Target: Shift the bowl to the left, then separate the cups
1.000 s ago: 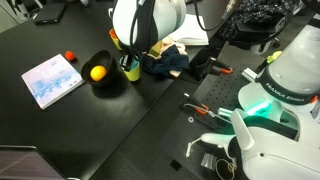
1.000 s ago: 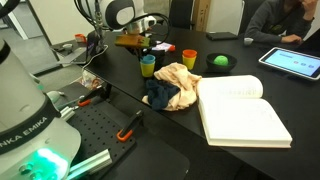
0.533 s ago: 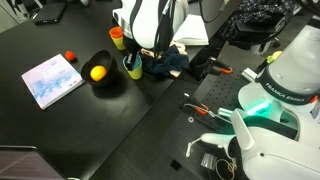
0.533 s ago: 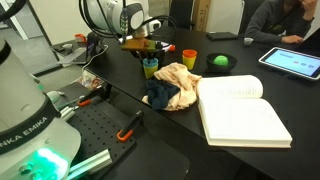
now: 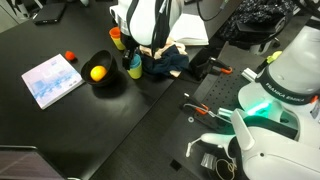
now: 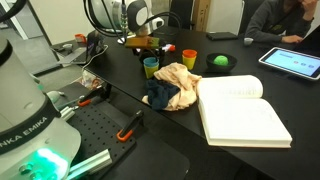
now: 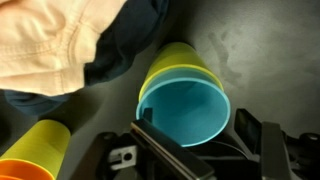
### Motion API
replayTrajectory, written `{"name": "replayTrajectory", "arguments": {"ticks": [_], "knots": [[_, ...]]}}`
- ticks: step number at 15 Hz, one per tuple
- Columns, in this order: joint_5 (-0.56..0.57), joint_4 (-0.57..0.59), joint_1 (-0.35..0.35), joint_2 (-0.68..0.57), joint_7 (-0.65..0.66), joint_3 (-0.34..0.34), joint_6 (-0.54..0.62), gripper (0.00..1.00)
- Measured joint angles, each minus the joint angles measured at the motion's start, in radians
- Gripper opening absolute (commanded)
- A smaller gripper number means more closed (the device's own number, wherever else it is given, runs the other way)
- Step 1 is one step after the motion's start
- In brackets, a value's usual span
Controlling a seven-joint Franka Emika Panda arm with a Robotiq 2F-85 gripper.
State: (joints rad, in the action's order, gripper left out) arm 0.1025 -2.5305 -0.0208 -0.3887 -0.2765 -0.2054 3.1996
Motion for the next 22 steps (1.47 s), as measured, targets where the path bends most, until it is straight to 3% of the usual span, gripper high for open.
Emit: {"name": "replayTrajectory", "arguments": {"ticks": [6, 7, 22], "knots": [[0.0, 0.014, -0.017, 0.0, 0.02, 0.009, -0.042, 0.05], [0.0, 0.015, -0.017, 0.001, 0.023, 0.009, -0.047, 0.03], [0.0, 0.058, -0.024, 0.112, 0.038, 0.006, -0.226, 0.03]]}}
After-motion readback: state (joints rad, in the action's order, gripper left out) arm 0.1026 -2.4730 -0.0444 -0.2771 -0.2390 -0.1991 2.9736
